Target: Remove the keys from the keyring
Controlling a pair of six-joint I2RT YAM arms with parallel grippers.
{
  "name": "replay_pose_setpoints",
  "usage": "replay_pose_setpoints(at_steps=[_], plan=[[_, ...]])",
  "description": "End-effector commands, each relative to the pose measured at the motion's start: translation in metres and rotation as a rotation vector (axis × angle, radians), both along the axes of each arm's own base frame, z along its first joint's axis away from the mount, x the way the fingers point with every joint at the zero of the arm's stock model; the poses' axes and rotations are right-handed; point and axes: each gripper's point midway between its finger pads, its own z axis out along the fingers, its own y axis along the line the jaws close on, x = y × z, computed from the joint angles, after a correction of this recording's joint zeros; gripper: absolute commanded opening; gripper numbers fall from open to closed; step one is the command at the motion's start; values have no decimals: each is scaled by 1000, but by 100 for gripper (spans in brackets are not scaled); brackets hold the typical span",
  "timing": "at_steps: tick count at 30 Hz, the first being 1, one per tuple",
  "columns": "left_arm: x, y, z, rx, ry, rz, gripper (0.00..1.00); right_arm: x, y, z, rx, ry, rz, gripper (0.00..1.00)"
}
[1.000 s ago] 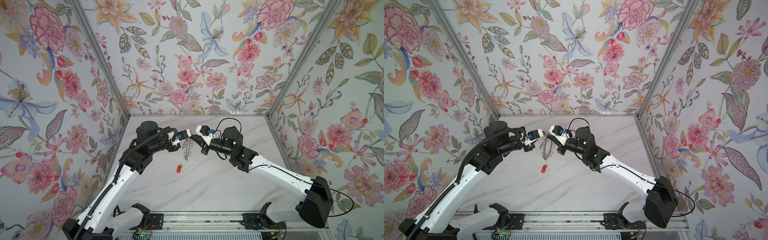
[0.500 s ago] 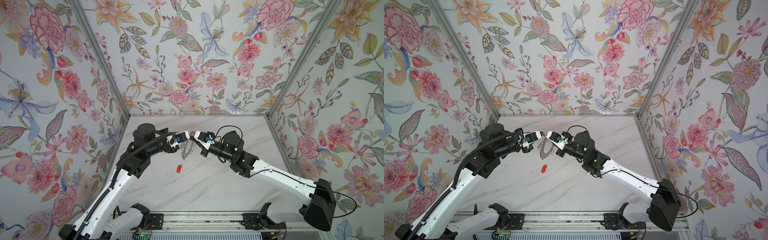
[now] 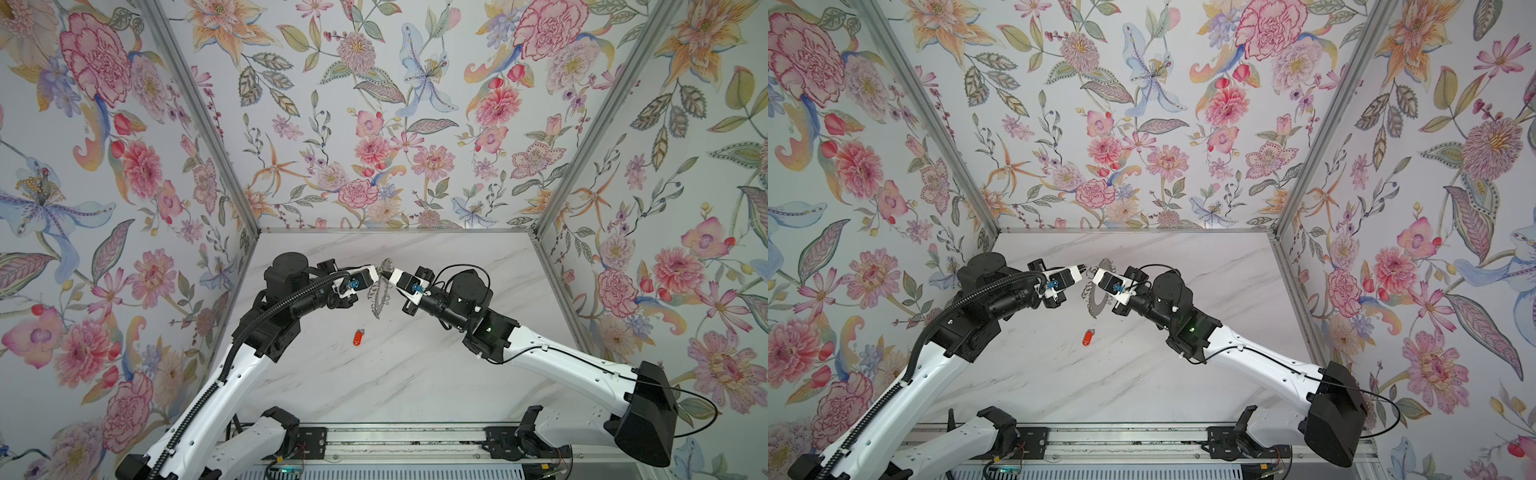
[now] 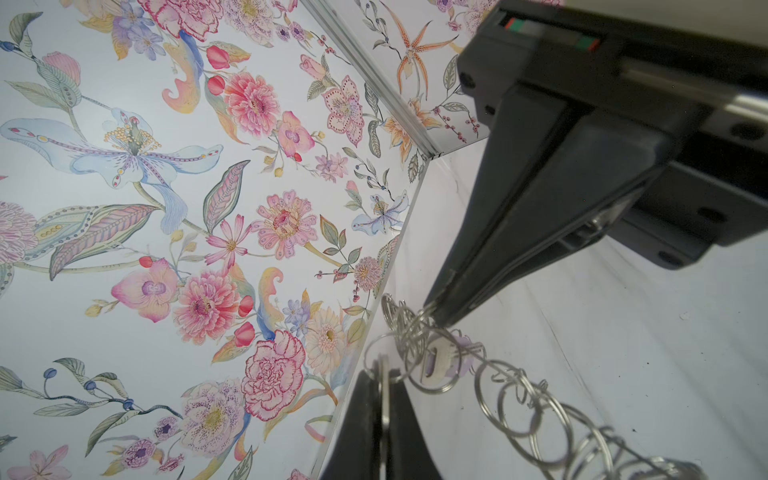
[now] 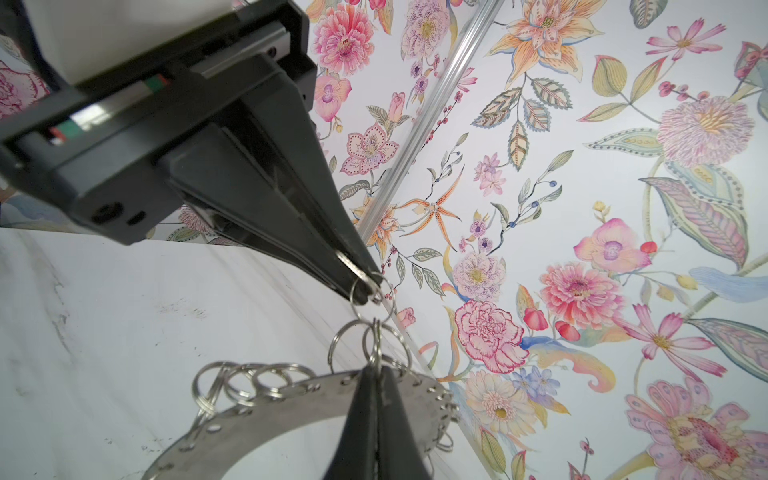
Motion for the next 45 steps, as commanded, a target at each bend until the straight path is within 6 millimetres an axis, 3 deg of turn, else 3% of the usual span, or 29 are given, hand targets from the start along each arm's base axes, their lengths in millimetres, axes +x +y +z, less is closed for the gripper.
replay_pose_setpoints(at_steps=[1,19,24,34,45], plan=[[4,5,12,-27,-44,43,0,-1,-12,18,56,-35,-36,0],[3,-6,-3,-41,49,-24,0,-23,-15,42,179,37,126,0],[4,-4,9,-56,18,-13,0,-15,-15,32,189,84,138,0],[6,-3,18,-38,8,-6,0,-1,-12,6,157,152,112,27],[6,-5,11,-17,24,-19,0,6,8,-4,111,298,142,27]])
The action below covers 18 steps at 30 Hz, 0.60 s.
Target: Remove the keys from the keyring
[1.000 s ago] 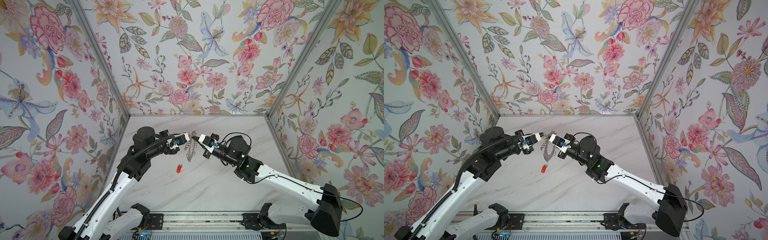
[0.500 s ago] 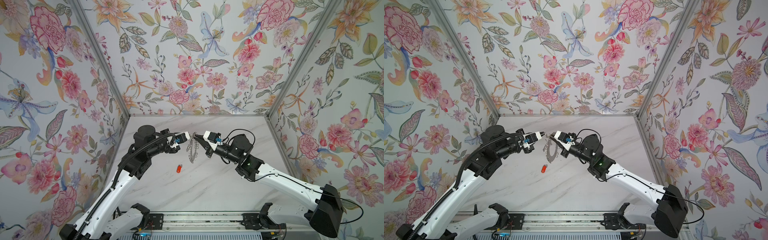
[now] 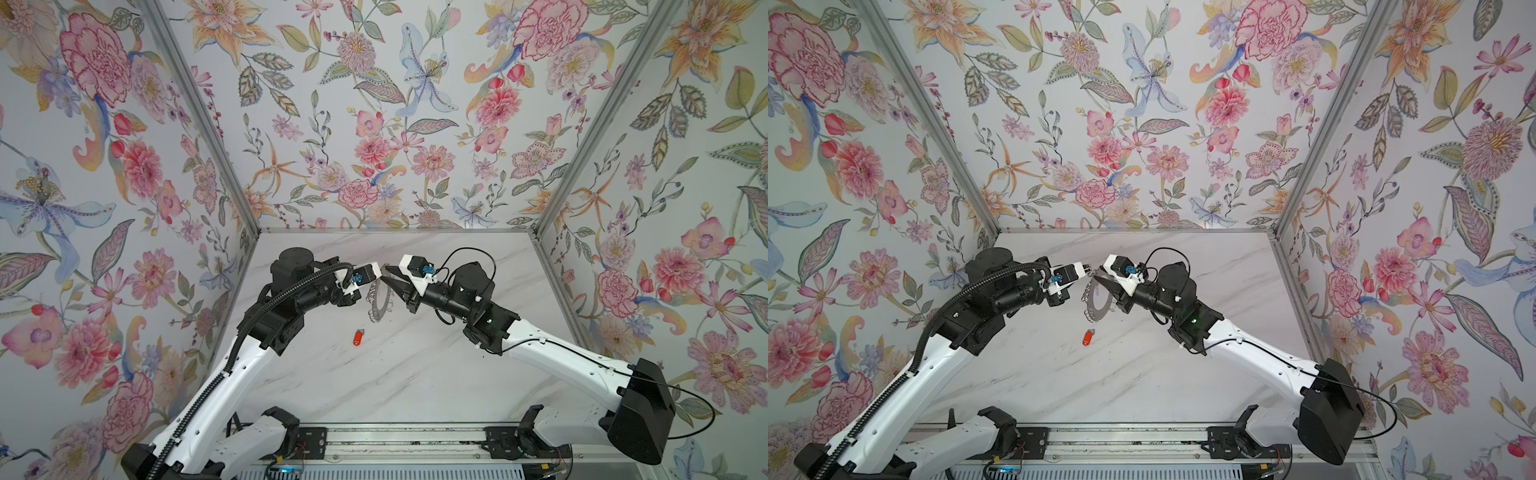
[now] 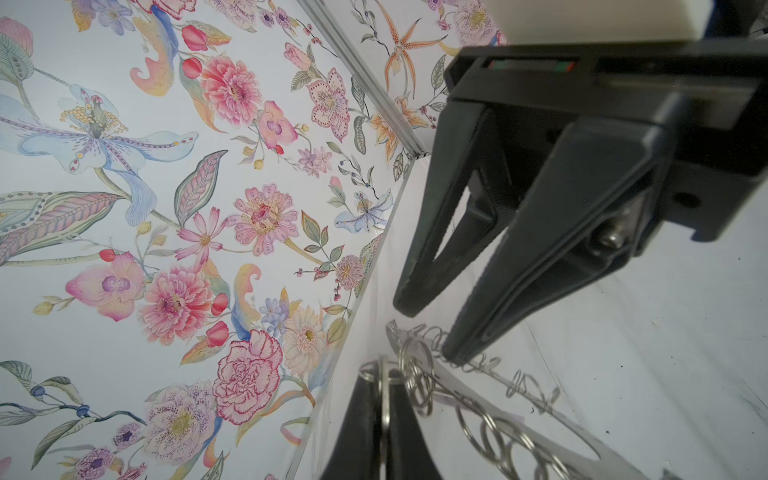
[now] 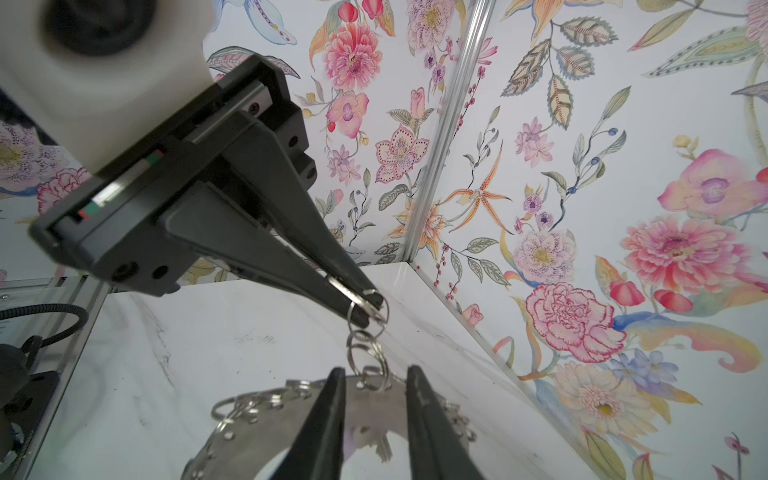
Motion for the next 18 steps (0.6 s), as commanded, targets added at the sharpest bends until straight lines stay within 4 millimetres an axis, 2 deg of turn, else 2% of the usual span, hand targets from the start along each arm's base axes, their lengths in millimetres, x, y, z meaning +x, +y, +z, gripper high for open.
replay_pose_setpoints(at_steps=[1,5,11,18], plan=[[1,2,19,-11,-53,1,0,0,4,4,0,37,20,27],[-1,1,19,-9,-53,-9,0,5,4,1,-27,44,40,27],[-1,0,19,-9,-53,-14,0,0,12,-1,-64,65,123,24],[0,0,21,-7,-55,-13,0,0,17,-4,-95,73,151,15]])
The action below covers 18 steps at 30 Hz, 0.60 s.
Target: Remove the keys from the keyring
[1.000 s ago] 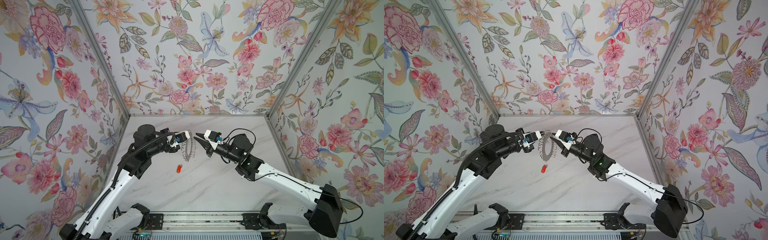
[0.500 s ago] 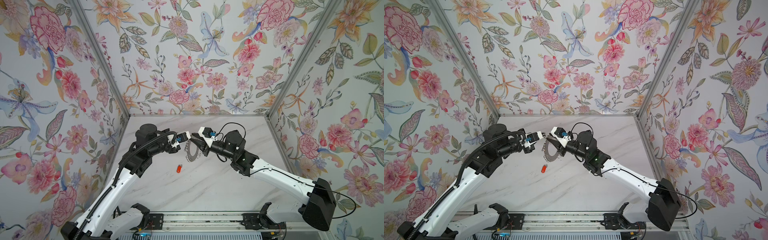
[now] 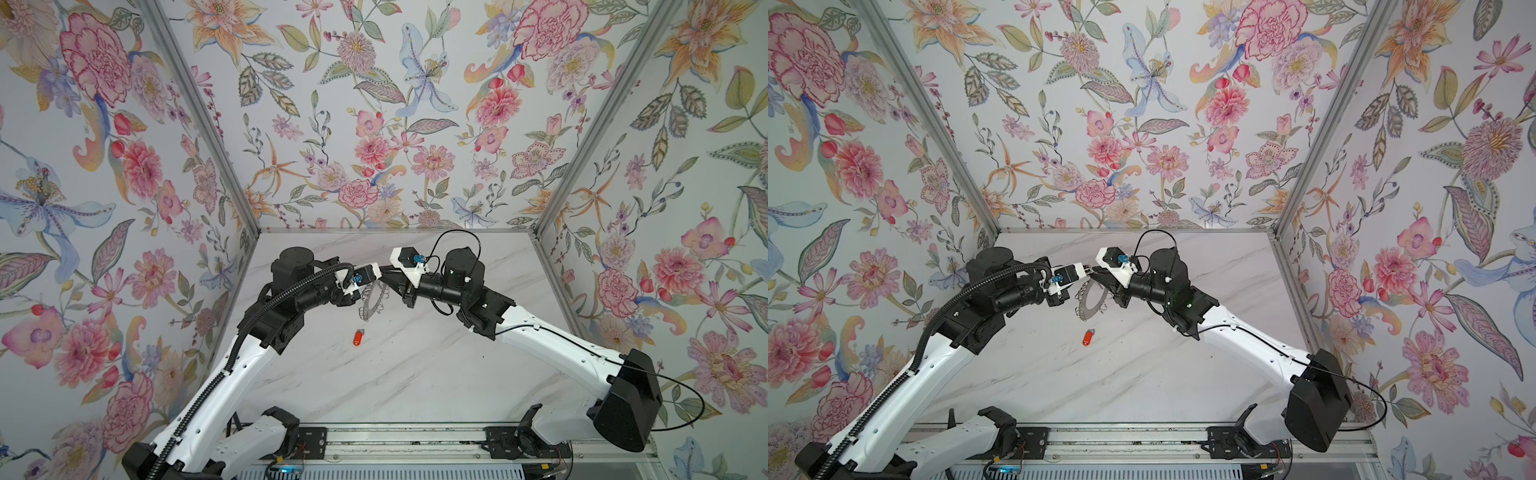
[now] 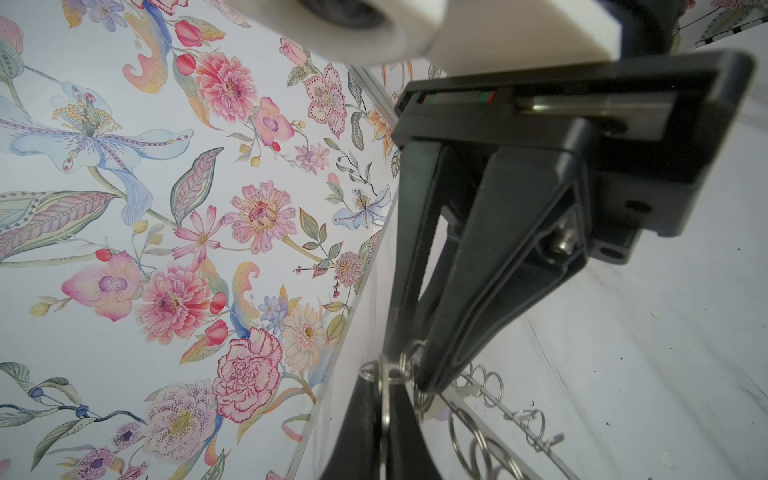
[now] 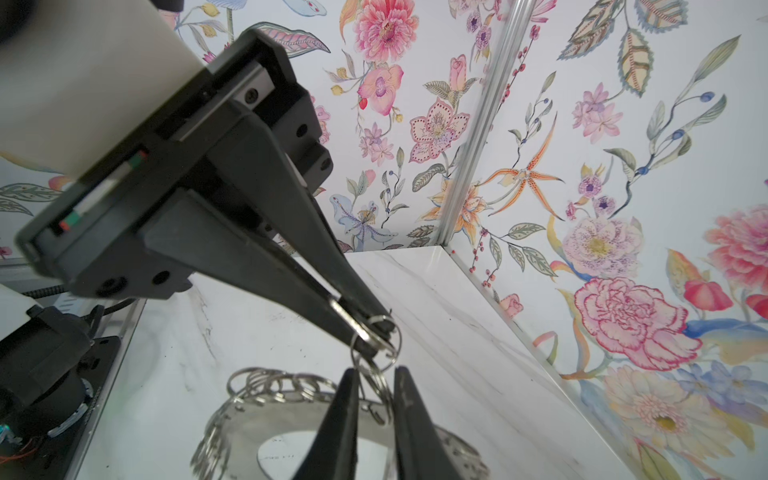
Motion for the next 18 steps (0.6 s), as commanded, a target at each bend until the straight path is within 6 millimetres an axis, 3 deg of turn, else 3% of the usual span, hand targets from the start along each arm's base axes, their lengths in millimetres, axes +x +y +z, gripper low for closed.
replay_pose_setpoints(at_steps=[1,8,18], plan=[[-1,0,24,-23,-51,-8,0,-4,3,2,-13,4,41,13],[3,4,26,-18,-62,22,0,-5,0,3,-18,-8,32,0],[8,22,25,14,-98,123,0,-7,-10,8,4,-53,-2,0]])
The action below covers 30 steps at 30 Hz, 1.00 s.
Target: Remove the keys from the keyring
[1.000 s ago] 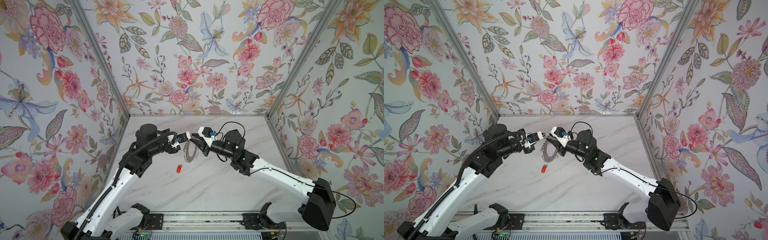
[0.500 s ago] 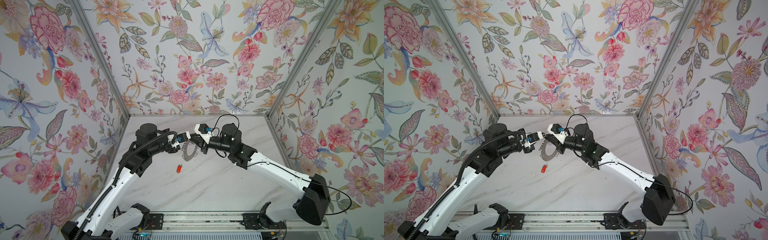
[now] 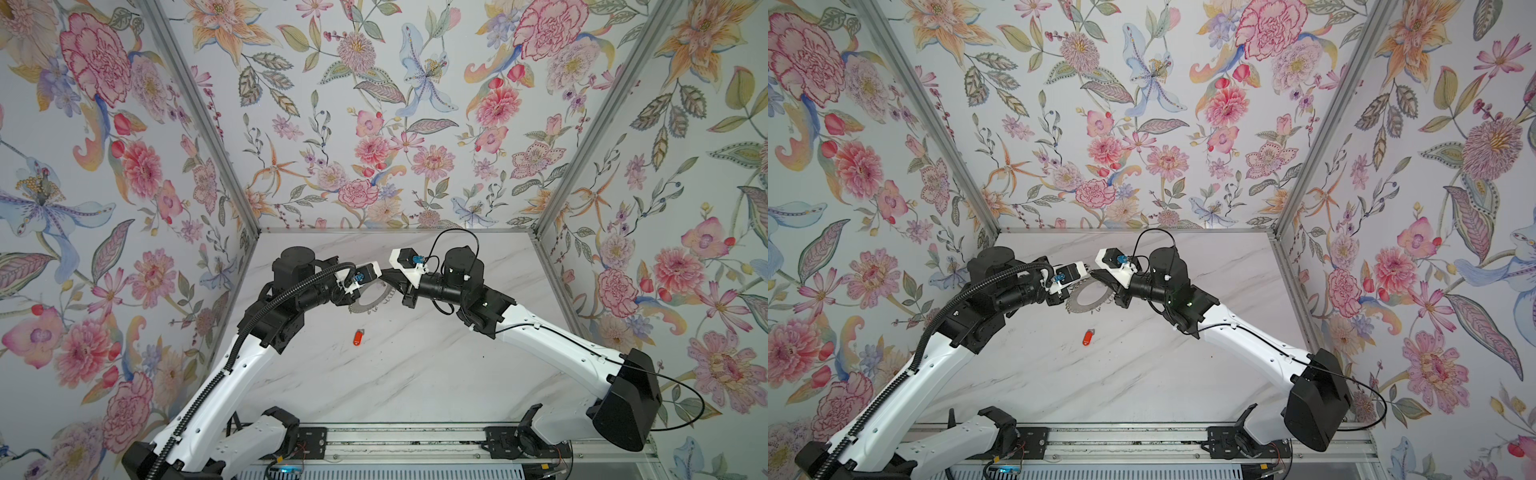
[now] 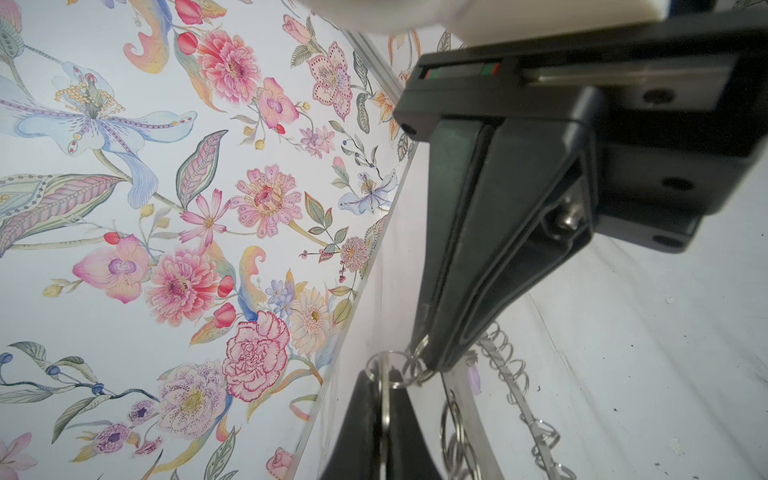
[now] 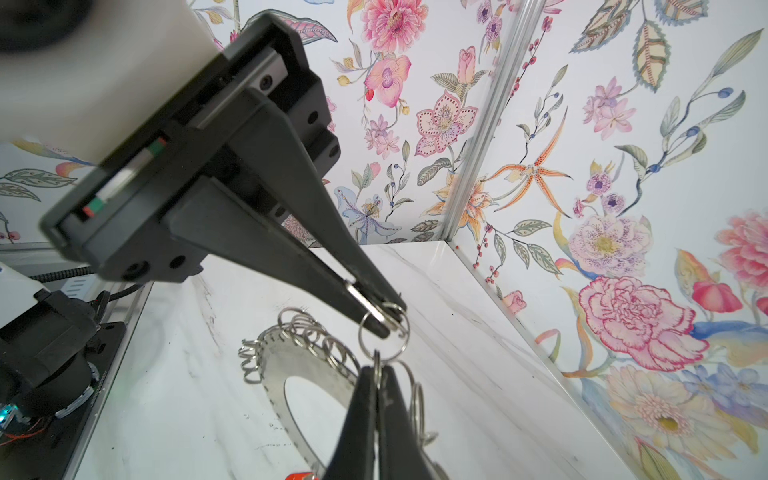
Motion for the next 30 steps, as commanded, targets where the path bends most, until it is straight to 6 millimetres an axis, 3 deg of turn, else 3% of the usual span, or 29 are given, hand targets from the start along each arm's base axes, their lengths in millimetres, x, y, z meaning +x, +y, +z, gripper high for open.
replay_pose_setpoints(at_steps=[1,7,14,30], plan=[[1,15,26,-18,-92,66,0,-7,-9,10,26,-41,-7,0],[3,15,21,-24,-68,70,0,-13,-10,19,45,-44,13,0],[-2,13,29,-71,-65,47,0,-23,-12,20,49,-82,37,0],[-6,2,3,-92,32,-16,0,-38,-21,51,174,-100,65,0]])
